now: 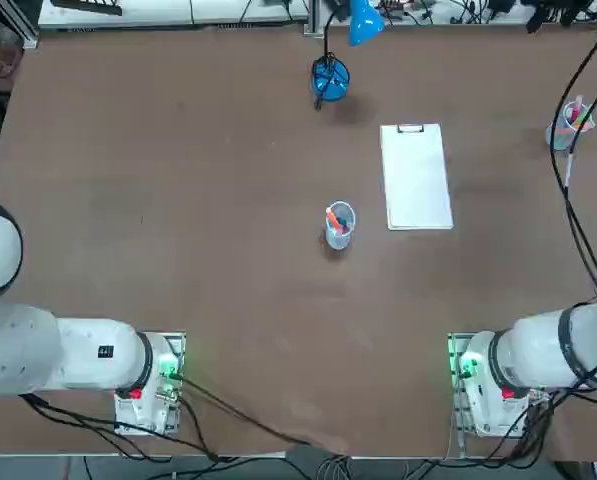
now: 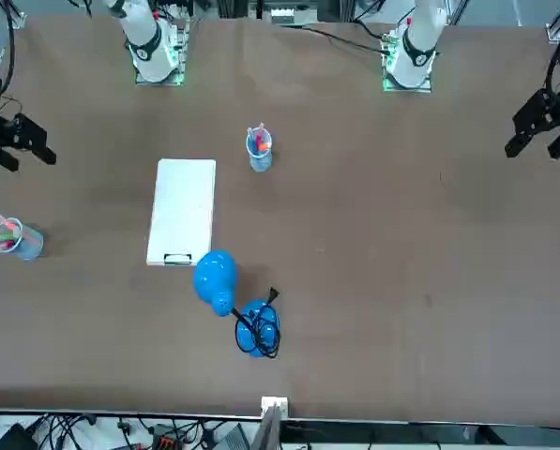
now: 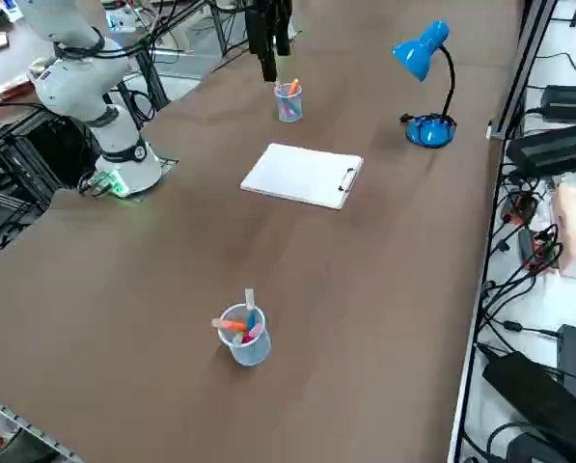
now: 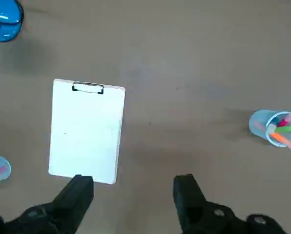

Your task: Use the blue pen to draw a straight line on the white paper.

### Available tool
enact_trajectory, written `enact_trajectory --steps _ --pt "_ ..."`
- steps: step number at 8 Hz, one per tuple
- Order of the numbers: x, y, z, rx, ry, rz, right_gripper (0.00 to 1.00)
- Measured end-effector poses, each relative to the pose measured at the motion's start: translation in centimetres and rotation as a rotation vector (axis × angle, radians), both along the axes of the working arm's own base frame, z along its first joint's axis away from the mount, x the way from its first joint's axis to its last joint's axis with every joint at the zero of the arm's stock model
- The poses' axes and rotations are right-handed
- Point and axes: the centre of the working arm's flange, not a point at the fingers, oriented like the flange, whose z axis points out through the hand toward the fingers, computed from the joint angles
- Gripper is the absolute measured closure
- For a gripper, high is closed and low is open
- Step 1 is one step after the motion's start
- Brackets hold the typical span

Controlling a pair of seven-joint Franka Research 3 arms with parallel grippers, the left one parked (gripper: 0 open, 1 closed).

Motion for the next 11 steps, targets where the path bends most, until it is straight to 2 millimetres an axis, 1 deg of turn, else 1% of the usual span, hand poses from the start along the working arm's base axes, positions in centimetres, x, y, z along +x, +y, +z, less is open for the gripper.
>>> enact_trajectory --steps 2,4,5,6,7,8,9,10,11 --pt "-0.1 0.7 0.6 0.001 -0.01 0.005 0.0" --pt "-0.3 0.7 1.1 0.0 -0.019 0.003 0.0" --pt "-0.2 0.5 0.6 -0.005 -0.004 0.017 0.0" --pt "0.1 0.1 -0.3 -0.016 0.017 0.083 0.0" --pt "0.6 -0.9 -1.6 -0.035 0.042 0.17 0.0" --pt "1.3 -2.4 -3.1 -0.051 0.06 0.229 0.0" --pt "2.0 -3.9 -4.9 -0.062 0.06 0.245 0.0" --pt "2.6 -5.7 -7.0 -0.07 0.046 0.229 0.0" --pt "3.0 -8.1 -9.5 -0.077 0.022 0.195 0.02"
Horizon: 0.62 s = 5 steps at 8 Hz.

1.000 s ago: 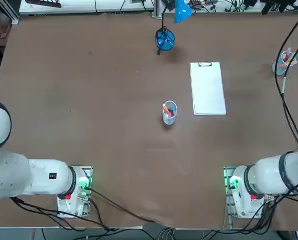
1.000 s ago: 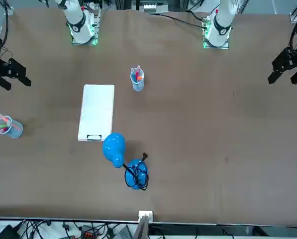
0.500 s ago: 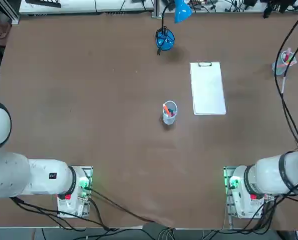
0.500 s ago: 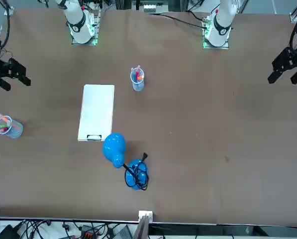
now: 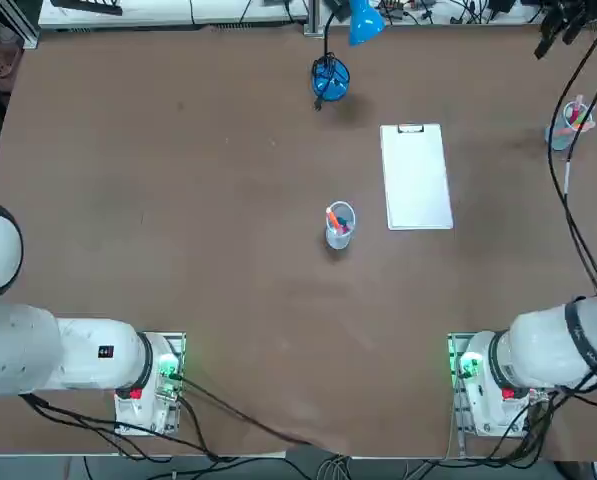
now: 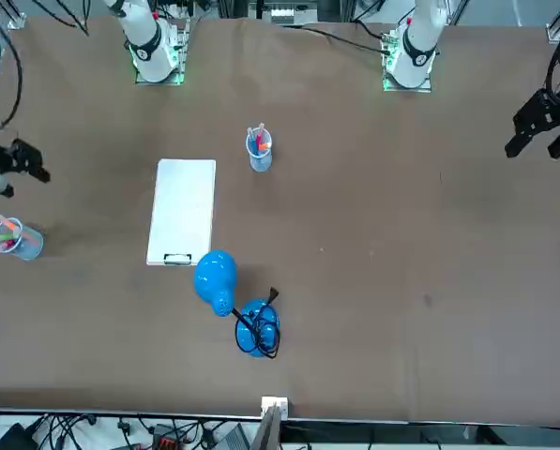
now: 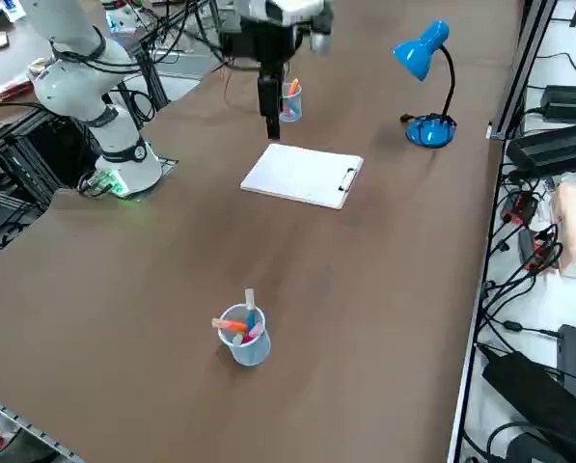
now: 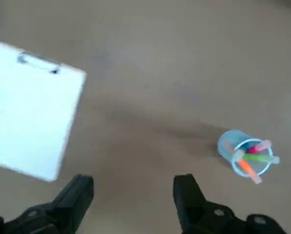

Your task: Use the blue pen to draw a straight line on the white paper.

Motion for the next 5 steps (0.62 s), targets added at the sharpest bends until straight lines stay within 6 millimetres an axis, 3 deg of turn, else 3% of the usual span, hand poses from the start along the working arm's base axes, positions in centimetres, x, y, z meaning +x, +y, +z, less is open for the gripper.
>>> enact_trajectory --steps 2,3,5 --pt "-0.1 -6.6 -5.2 -0.016 -0.061 -0.099 0.05" --pt "-0.4 -9.7 -7.6 -0.021 -0.073 -0.162 0.12" --pt "-0.8 -14.1 -11.1 -0.028 -0.087 -0.289 0.16"
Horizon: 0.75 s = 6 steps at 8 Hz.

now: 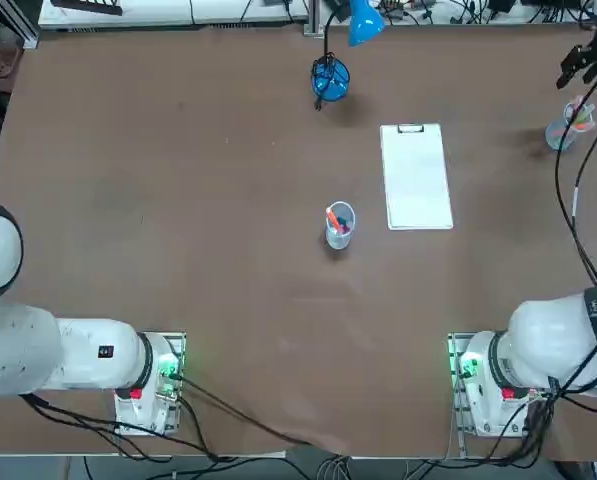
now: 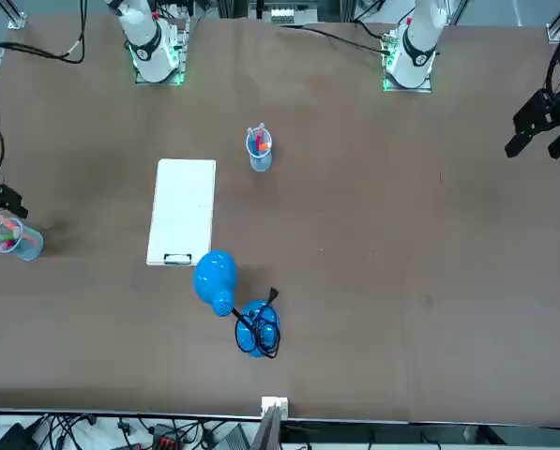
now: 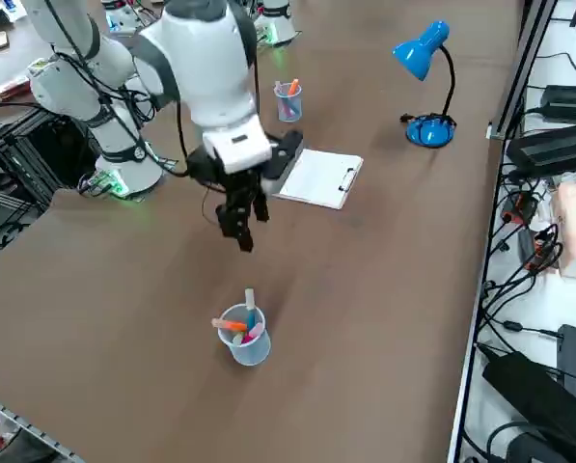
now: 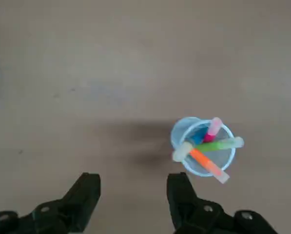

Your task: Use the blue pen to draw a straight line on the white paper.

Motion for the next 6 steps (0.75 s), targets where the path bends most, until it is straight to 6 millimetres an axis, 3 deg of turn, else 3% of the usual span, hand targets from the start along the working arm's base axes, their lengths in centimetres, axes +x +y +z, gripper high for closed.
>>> enact_trajectory --steps 2,6 --pt "-0.4 -2.9 -2.1 -0.023 -0.056 -0.058 0.22" --pt "-1.1 -3.0 -6.1 -0.048 -0.142 -0.107 0.22"
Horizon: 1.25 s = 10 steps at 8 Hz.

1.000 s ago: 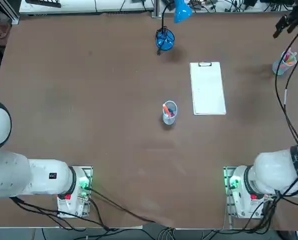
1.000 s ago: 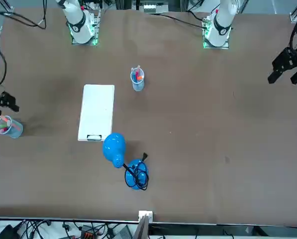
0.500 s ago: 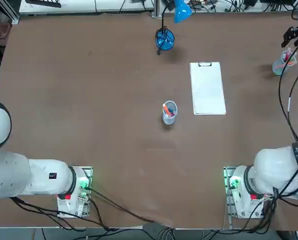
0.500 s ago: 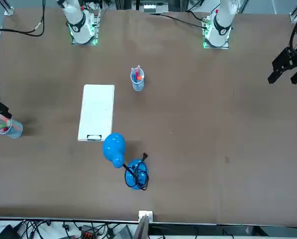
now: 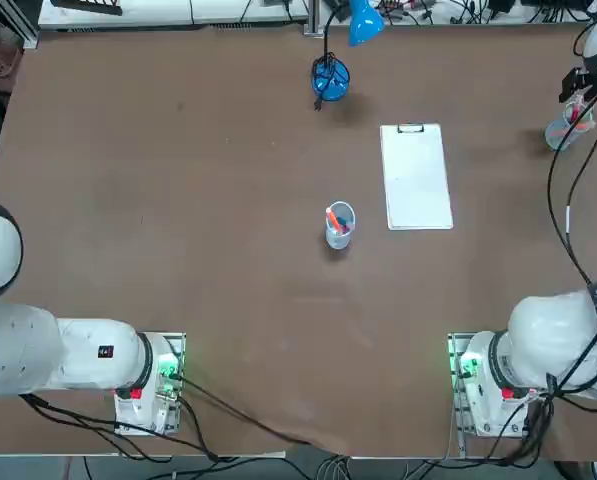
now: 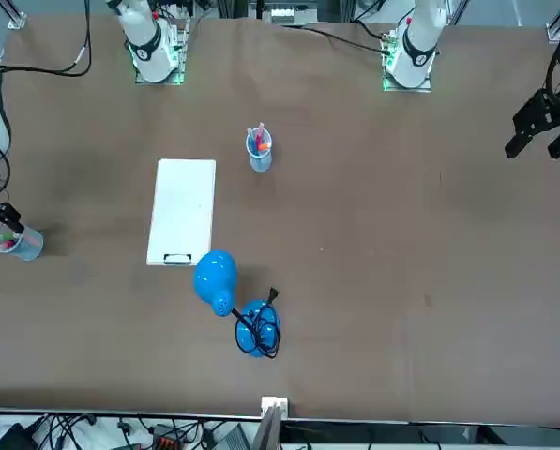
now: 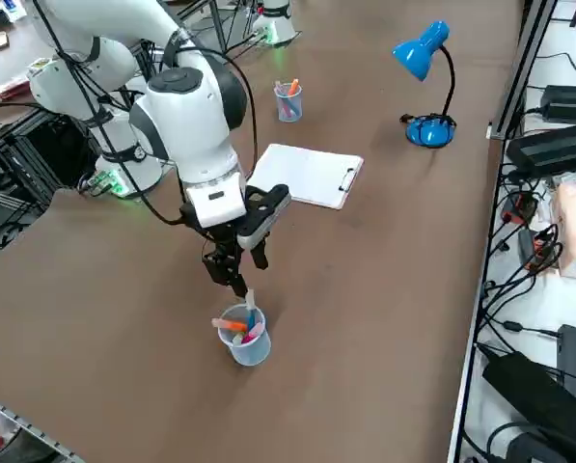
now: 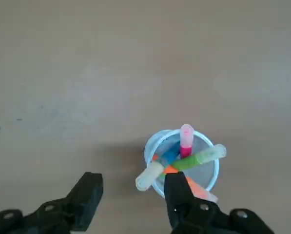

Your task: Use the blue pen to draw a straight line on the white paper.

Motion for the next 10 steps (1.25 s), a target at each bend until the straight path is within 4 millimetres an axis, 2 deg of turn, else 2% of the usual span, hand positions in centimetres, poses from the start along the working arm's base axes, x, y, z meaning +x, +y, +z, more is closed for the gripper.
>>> enact_trajectory --steps 3,7,10 --pt "-0.7 0.4 -2.2 -0.024 -0.037 0.013 0.22" --pt "-0.7 0.2 -3.1 -0.028 -0.039 0.014 0.24" --pt "-1.2 -1.0 -4.3 -0.053 -0.022 0.021 0.26"
